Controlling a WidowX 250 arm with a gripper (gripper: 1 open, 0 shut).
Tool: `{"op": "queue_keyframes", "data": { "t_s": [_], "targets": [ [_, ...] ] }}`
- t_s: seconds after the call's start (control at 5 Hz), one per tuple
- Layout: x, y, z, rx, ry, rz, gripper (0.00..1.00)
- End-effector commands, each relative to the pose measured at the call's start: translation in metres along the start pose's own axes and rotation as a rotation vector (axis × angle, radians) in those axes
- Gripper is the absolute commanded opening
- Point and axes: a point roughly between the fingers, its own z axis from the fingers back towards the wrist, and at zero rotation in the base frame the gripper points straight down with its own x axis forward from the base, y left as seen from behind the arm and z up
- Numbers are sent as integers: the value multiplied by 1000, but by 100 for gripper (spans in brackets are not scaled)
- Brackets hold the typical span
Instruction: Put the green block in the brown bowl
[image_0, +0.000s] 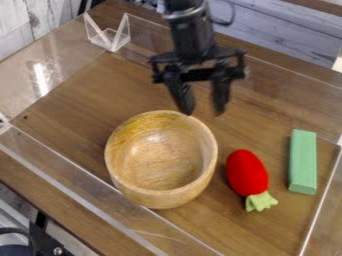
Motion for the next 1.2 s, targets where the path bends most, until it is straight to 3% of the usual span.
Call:
{"op": "queue_keyframes", "data": {
  "t_s": [0.0,0.2,0.4,0.6,1.0],
  "targets": [
    [10,-43,-2,-29,-94,30,100],
    [17,-74,-22,-43,-124,87,100],
    [25,-98,-37,-34,-133,89,100],
    [31,-106,-46,-17,-150,113,100],
    [45,-104,-64,15,-151,184,100]
  ]
}}
